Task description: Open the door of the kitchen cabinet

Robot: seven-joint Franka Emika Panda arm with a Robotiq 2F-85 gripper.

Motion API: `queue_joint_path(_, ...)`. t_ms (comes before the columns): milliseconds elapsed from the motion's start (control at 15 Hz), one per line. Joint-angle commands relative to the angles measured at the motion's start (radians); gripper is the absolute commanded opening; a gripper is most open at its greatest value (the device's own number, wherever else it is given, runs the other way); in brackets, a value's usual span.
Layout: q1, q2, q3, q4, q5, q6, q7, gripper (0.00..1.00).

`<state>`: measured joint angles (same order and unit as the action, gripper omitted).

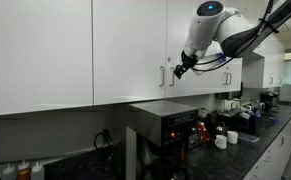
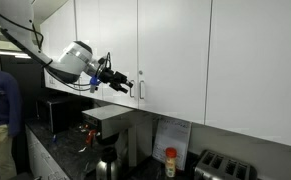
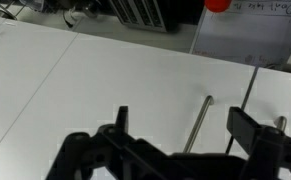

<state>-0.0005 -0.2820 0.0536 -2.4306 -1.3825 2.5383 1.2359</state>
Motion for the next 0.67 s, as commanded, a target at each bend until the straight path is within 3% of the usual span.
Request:
queue_joint_path(0,-0.014,0.054,-0.002,0.033,-0.105,0.032,0.071,1.00)
queue_joint_path(600,0.002,0.162,-0.039,0.120,-0.266,0.012,0.174,1.00)
